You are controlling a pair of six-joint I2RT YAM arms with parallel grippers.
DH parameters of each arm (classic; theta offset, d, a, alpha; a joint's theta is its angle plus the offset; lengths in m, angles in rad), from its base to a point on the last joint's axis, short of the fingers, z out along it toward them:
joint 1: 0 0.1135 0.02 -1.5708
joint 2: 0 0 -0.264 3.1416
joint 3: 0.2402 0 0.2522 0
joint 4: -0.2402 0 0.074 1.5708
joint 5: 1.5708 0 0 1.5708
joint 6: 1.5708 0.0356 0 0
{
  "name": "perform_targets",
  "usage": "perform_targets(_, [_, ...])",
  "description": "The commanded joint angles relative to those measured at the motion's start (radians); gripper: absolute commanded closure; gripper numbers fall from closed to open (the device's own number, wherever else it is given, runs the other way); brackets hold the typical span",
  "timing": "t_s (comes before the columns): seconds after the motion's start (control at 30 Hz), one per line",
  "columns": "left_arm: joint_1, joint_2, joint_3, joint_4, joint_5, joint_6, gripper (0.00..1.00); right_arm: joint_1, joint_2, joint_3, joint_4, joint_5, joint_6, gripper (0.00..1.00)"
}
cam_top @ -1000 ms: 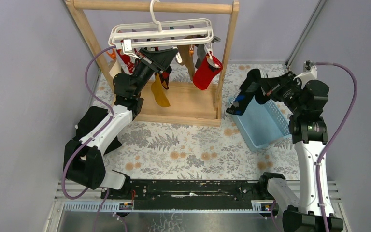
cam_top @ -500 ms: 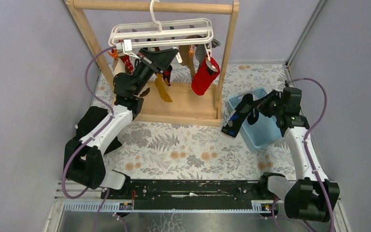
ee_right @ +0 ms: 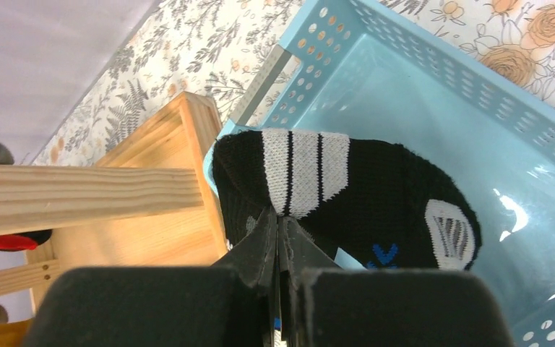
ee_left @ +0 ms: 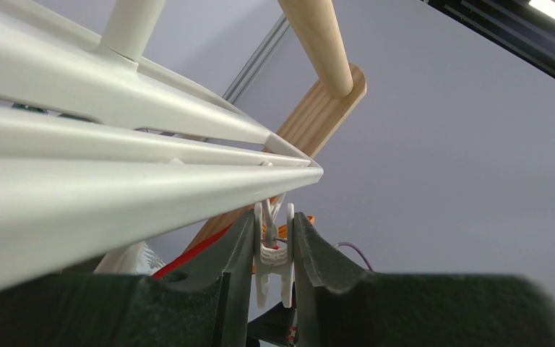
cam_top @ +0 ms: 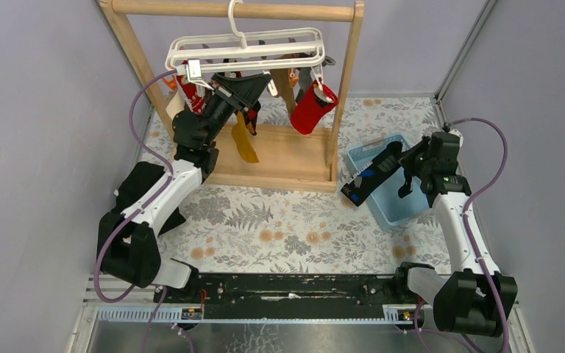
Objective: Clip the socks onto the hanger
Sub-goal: Adjust the sock in the bin.
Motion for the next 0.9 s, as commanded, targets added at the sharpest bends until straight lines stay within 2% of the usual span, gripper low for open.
perform_targets(0.0, [-0.002, -0.011, -0.007, 0.042, 0.049, 0.001, 1.0, -0.005, 0.019, 0.034, 0.032, 0.067, -0.02, 1.0])
perform_targets(0.03, [-0.002, -0.012, -0.007, 0.042, 0.049, 0.002, 1.0, -0.005, 0.021, 0.029, 0.034, 0.08, -0.016, 0.93])
perform_targets(0.07, [-0.002, -0.011, -0.009, 0.042, 0.049, 0.002, 1.0, -0.005, 0.02, 0.026, 0.035, 0.102, -0.014, 0.77])
perform_targets(0.13, [-0.002, -0.01, -0.01, 0.042, 0.049, 0.003, 1.0, -0.005, 0.011, 0.026, 0.016, 0.132, -0.016, 0.36])
perform_targets(0.17, [-0.002, -0.01, -0.01, 0.041, 0.05, 0.005, 1.0, -0.005, 0.003, 0.038, -0.001, 0.146, -0.032, 0.22])
perform_targets(0.2, [-0.002, -0.011, -0.01, 0.039, 0.049, 0.006, 1.0, -0.005, -0.003, 0.052, -0.017, 0.153, -0.052, 0.18])
perform_targets(0.37, [-0.002, -0.013, -0.004, 0.038, 0.048, 0.01, 1.0, 0.01, -0.02, 0.152, -0.149, 0.116, -0.113, 0.18])
perform_targets(0.5, [-0.002, -0.017, -0.009, 0.04, 0.048, 0.01, 1.0, 0.085, -0.05, 0.137, -0.147, -0.025, -0.065, 0.21])
perform_targets(0.57, [-0.002, -0.018, -0.015, 0.048, 0.048, 0.004, 1.0, 0.124, -0.086, 0.063, -0.078, -0.125, 0.002, 0.22])
perform_targets(0.67, [-0.002, -0.02, -0.021, 0.056, 0.048, -0.003, 1.0, 0.137, -0.166, -0.108, 0.119, -0.296, 0.2, 0.26])
perform_targets(0.77, [-0.002, -0.018, -0.021, 0.06, 0.052, -0.009, 1.0, 0.181, -0.255, -0.244, 0.193, -0.282, 0.302, 0.25])
perform_targets(0.87, [-0.002, -0.018, -0.02, 0.063, 0.052, -0.013, 1.0, 0.203, -0.349, -0.326, 0.215, -0.261, 0.355, 0.2])
